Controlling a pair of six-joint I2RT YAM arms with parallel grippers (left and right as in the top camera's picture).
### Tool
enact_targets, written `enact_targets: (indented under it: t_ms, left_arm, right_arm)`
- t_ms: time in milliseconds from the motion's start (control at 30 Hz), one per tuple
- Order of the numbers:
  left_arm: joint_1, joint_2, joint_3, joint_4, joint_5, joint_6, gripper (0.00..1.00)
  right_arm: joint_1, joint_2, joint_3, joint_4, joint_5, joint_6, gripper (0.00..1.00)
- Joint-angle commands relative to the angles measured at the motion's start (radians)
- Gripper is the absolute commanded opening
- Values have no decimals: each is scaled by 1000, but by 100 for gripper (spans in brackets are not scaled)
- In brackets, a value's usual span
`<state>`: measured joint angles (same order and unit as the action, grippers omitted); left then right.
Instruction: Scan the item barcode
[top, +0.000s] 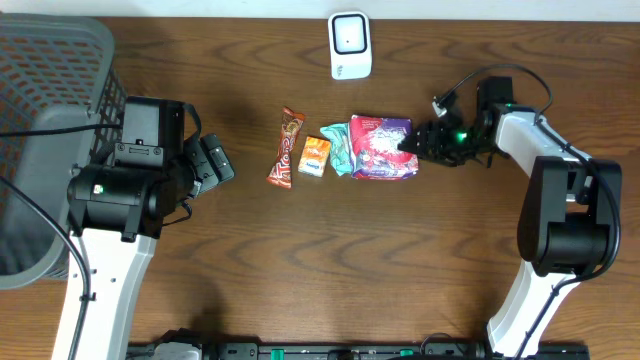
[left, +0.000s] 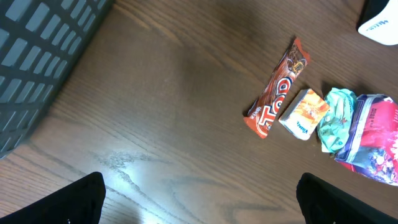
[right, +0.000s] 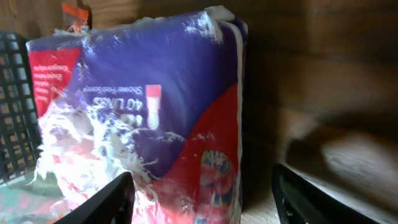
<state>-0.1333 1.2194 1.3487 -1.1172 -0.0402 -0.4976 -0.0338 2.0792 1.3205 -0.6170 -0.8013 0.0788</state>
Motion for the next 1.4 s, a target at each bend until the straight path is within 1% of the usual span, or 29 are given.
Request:
enact_targets:
  t_ms: [0, 67, 100, 133, 200, 233, 300, 433, 567, 667, 767, 833, 900, 967, 1067, 1167, 1300, 1367]
  left_arm:
    - [4, -6, 10, 0, -13, -5, 98]
    - [4, -6, 10, 0, -13, -5, 98]
    - [4, -6, 10, 0, -13, -5, 98]
    - [4, -6, 10, 0, -13, -5, 98]
    - [4, -6, 10, 0, -13, -5, 98]
    - [4, -6, 10, 0, -13, -5, 98]
    - [4, -6, 10, 0, -13, -5, 98]
    - [4, -6, 10, 0, -13, -5, 98]
    - [4, -6, 10, 0, -13, -5, 98]
    - [4, -6, 10, 0, -13, -5, 98]
    - [4, -6, 10, 0, -13, -5, 98]
    - [4, -6, 10, 0, -13, -5, 98]
    - [4, -6, 10, 0, -13, -5, 98]
    - [4, -6, 10, 0, -13, -5, 98]
    - [4, -6, 10, 0, -13, -5, 98]
    - [4, -6, 10, 0, -13, -5, 98]
    - [4, -6, 10, 0, -13, -5, 98]
    - [4, -6, 10, 0, -13, -5, 98]
  right_arm:
    - [18, -6, -35, 37, -51, 45, 65]
    - [29, -6, -48, 62, -51, 54, 62]
    - [34, -6, -51, 71, -50, 55, 56]
    - [40, -6, -53, 79, -50, 55, 44]
    - [48, -6, -53, 83, -50, 69, 3]
    - [48, -7, -50, 82, -51, 101, 1]
    - [47, -7, -35, 82, -70, 155, 1]
    - [44, -11, 43, 69, -134, 171, 1]
    - [45, -38, 143, 52, -132, 207, 1]
    - [50, -58, 220, 79, -103, 267, 1]
    - [70, -62, 276, 167, -11, 379, 1]
    - [95, -62, 284, 282, 60, 463, 1]
    - [122, -61, 284, 388, 127, 506, 1]
    - [158, -57, 283, 473, 239, 525, 1]
    - [216, -48, 283, 536, 454, 576, 1]
    - [256, -34, 283, 566, 592, 614, 1]
    - [274, -2, 283, 639, 609, 616, 1]
    - [275, 4, 283, 650, 610, 615, 1]
